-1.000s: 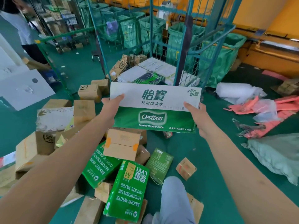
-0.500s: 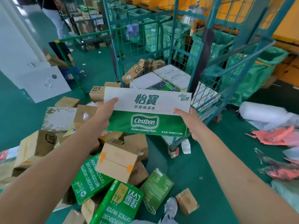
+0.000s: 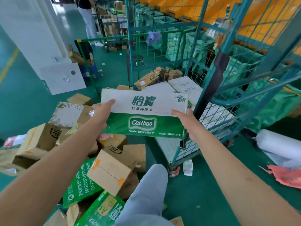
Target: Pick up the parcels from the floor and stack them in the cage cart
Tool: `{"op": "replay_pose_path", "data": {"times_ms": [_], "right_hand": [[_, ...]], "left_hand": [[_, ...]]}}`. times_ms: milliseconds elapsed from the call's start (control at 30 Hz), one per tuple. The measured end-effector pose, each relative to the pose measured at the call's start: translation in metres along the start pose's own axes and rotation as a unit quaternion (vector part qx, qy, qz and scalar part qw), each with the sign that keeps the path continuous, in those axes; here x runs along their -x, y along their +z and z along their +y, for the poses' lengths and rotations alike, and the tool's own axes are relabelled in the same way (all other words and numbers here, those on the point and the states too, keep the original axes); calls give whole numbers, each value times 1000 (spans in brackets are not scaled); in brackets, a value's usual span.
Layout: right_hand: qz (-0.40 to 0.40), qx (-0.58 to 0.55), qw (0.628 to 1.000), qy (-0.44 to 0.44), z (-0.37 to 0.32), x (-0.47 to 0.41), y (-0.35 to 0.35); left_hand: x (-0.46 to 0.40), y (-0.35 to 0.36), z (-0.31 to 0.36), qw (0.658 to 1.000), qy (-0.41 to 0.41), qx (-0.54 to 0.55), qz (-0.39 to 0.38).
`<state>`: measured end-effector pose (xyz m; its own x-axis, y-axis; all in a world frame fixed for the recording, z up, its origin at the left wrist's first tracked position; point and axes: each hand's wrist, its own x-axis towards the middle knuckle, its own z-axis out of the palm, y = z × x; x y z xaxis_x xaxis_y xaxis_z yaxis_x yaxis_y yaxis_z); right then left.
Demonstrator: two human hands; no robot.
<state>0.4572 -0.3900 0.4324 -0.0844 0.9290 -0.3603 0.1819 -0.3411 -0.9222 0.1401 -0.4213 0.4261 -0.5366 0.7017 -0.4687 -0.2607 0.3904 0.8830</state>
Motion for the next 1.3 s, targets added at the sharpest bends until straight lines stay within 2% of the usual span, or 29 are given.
{"op": "replay_pose_path", "data": {"times_ms": [200,433,567,767,833,900,1033,1133,1300], "right_hand": [[5,-1,1000,-19,-13,-39,-8],[17,-7,1000,-22,-27,-98,-11],[36,-25,999,-15,-35,-161,3],[80,-54,995,24,-52,-295,43],[99,-60,993,23,-54,-314,49],[120,-53,990,52,-63,-361,62],[142,-61,984,84,-79,-425,69],[169,-54,978,110,-86,-466,59],[160,-33,976,142,-96,-503,28]], "left_hand": [[-102,20,-6,999,4,-30,28],[-95,81,36,999,35,-34,20],[-149,110,50,998,45,-23,31],[-255,147,83,998,13,-29,53],[-268,152,84,999,11,-36,35],[-314,162,96,997,-11,-62,34],[-382,182,115,996,-27,-82,-16],[-419,207,131,994,-22,-95,-52],[-450,247,151,985,-52,-116,-118]]}}
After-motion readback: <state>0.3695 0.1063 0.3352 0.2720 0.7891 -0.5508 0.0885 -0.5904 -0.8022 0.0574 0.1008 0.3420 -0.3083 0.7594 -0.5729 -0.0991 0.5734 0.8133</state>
